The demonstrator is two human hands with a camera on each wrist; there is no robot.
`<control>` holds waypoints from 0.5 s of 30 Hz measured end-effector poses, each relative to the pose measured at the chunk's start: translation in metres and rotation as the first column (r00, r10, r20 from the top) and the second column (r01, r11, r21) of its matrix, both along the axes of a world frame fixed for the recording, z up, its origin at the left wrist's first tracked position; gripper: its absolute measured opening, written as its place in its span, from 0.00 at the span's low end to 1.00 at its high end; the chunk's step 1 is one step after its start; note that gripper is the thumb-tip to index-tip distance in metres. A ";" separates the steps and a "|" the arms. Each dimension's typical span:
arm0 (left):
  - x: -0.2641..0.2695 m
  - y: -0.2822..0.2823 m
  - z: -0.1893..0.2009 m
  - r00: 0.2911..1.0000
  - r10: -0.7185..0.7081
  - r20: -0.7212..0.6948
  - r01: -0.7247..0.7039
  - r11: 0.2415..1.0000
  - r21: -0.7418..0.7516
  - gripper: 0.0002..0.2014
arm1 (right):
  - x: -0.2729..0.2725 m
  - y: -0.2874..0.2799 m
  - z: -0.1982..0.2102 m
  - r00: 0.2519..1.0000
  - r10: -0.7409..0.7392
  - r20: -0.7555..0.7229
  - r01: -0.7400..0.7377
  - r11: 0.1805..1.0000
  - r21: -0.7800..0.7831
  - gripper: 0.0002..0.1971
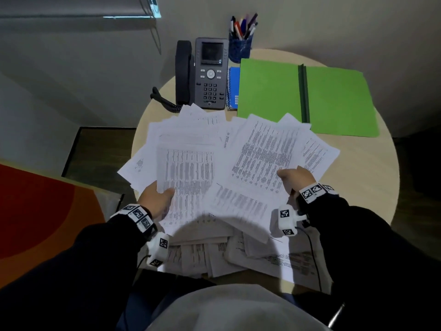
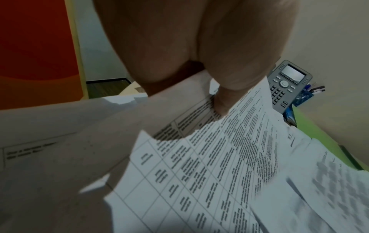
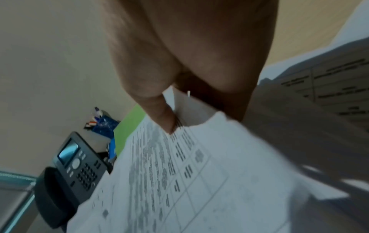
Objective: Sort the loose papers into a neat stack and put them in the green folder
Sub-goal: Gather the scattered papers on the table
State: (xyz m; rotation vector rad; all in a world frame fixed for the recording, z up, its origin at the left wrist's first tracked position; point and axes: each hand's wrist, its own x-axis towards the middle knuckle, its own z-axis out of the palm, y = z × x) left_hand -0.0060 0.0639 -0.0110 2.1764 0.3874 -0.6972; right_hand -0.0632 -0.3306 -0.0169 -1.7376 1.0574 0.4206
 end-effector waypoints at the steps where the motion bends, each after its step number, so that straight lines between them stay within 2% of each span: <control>1: 0.001 0.002 0.001 1.000 0.013 0.015 -0.013 1.000 0.015 0.10 | -0.003 -0.008 -0.004 1.000 -0.001 0.003 0.001 1.000 -0.005 0.07; 3: 0.002 0.007 0.002 0.998 0.044 0.045 -0.046 0.998 0.045 0.08 | -0.018 -0.015 0.002 1.000 0.022 -0.003 -0.022 1.000 -0.006 0.13; 4: 0.002 0.009 0.002 0.996 0.062 0.059 -0.065 0.996 0.053 0.06 | -0.026 -0.011 0.008 0.999 0.033 0.001 -0.033 0.999 -0.029 0.10; 6: 0.003 0.014 0.001 0.994 0.077 0.080 -0.083 0.994 0.073 0.05 | -0.045 -0.005 0.009 0.987 0.163 -0.003 -0.162 0.976 -0.147 0.04; 8: 0.004 0.015 0.001 0.995 0.055 0.087 -0.065 0.992 0.112 0.06 | -0.060 -0.001 -0.002 0.944 0.305 -0.128 -0.331 0.867 -0.372 0.08; 9: 0.005 0.015 -0.002 0.996 0.044 0.078 -0.054 0.990 0.128 0.08 | -0.063 0.003 -0.007 0.936 0.318 -0.153 -0.353 0.834 -0.425 0.12; 12: 0.003 0.007 -0.001 0.996 0.036 0.077 -0.045 0.991 0.123 0.06 | -0.063 0.016 -0.019 0.968 0.240 -0.076 -0.249 0.877 -0.410 0.23; 15: 0.002 -0.003 -0.004 0.998 0.010 0.059 -0.017 0.993 0.117 0.06 | -0.056 0.025 -0.021 0.980 0.192 -0.052 -0.197 0.907 -0.372 0.18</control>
